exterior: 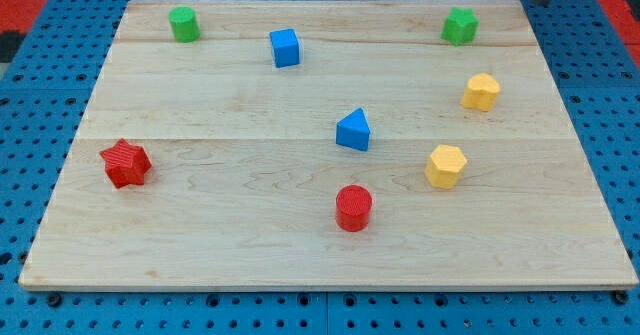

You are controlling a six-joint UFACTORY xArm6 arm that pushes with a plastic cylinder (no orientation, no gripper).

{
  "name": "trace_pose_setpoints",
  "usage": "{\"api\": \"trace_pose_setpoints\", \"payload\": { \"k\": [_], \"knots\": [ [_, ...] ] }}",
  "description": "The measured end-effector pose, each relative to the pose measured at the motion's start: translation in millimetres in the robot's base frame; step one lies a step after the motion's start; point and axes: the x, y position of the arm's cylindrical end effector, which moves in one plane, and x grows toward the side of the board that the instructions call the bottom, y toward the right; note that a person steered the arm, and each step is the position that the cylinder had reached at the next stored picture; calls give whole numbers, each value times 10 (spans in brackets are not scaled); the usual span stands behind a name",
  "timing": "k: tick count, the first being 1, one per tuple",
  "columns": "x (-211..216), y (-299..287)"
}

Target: Move the green star to the bottom right of the green circle

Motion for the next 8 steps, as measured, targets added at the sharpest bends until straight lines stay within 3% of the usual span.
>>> {"api": "trace_pose_setpoints", "payload": {
  "k": [2, 3, 4, 5, 6, 8],
  "knots": [
    [1, -54],
    [60, -549],
    [496, -791],
    [534, -923],
    [579, -1486],
    [572, -1622]
  ]
}}
